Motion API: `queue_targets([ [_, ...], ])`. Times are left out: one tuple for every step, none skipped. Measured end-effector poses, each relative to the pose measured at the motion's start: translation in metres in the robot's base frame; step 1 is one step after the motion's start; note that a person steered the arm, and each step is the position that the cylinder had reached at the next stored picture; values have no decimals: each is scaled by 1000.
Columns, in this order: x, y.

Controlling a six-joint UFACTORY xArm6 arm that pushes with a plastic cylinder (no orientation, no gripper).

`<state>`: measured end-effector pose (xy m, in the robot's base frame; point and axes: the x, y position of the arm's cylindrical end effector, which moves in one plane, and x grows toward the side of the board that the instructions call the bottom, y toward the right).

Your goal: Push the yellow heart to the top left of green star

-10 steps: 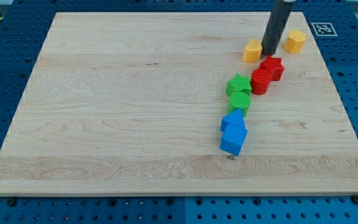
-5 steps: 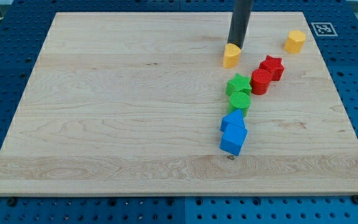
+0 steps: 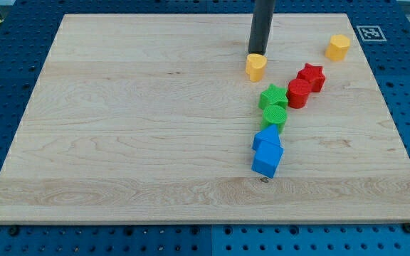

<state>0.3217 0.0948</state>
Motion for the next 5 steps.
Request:
queue_targets([
  [11,-3],
  [11,-22],
  [21,-31],
  [17,-30],
  [6,-21],
])
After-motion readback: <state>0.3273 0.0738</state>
